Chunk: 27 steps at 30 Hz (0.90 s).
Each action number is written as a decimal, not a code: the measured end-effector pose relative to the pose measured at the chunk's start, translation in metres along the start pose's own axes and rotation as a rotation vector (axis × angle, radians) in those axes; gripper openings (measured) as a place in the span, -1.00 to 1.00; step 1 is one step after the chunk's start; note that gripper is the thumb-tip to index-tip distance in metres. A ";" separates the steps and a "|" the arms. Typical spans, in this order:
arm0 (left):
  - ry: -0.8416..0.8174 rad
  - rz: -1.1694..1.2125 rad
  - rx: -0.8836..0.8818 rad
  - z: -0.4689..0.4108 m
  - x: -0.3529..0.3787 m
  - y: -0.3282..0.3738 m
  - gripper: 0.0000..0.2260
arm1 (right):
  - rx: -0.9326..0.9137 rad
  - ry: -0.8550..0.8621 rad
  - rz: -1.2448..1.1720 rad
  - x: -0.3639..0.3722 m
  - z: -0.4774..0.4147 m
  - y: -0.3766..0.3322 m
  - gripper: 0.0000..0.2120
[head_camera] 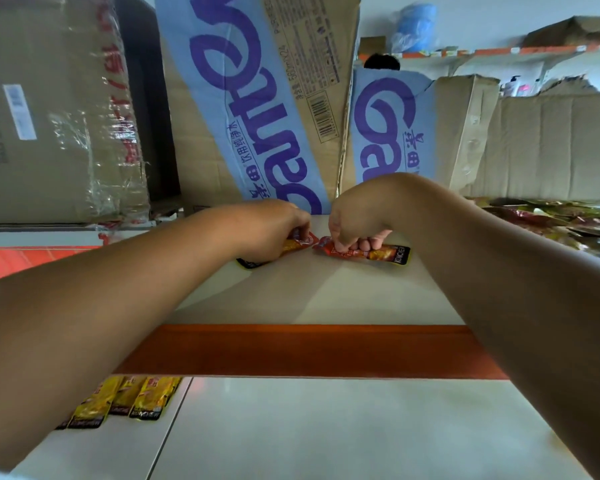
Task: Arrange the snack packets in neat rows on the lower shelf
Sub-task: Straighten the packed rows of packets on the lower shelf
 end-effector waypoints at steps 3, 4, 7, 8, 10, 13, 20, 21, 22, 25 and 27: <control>0.024 0.051 -0.023 0.004 -0.001 -0.004 -0.72 | -0.042 0.047 0.014 0.000 0.007 0.003 -0.90; 0.051 0.071 -0.039 0.005 -0.002 -0.008 -0.76 | -0.077 0.068 0.030 -0.001 0.009 0.004 -0.89; 0.065 0.171 -0.116 0.010 0.003 -0.017 -0.83 | -0.196 0.117 0.057 -0.004 0.014 0.009 -0.84; 0.030 0.201 -0.144 0.012 0.005 -0.019 -0.77 | -0.224 0.141 0.050 -0.006 0.015 0.009 -0.85; -0.044 0.249 -0.185 0.018 0.006 -0.022 -0.64 | -0.258 0.187 0.046 -0.009 0.016 0.010 -0.90; -0.042 0.274 -0.207 0.022 0.001 -0.024 -0.61 | -0.214 0.138 0.130 -0.010 0.020 0.013 -0.73; -0.010 0.279 -0.208 0.033 -0.001 -0.028 -0.73 | -0.148 0.106 0.128 -0.015 0.019 0.022 -0.72; 0.004 0.292 -0.204 0.036 0.000 -0.030 -0.74 | -0.141 0.103 0.125 -0.015 0.020 0.022 -0.71; 0.017 0.310 -0.204 0.041 0.001 -0.032 -0.74 | -0.132 0.101 0.116 -0.015 0.021 0.021 -0.70; 0.054 0.376 -0.206 0.058 0.006 -0.041 -0.71 | -0.130 0.104 0.067 -0.015 0.024 0.018 -0.69; 0.120 0.415 -0.204 0.069 0.008 -0.050 -0.71 | -0.164 0.150 0.072 -0.017 0.026 0.011 -0.70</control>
Point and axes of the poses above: each hand's wrist, its own z-axis away from the middle knuckle, its own x-axis out of the palm, y = z × x, the point moved 3 cm from there along -z, towards the middle knuckle, and after that the axes turned 9 degrees about -z, right-handed, at the moved point
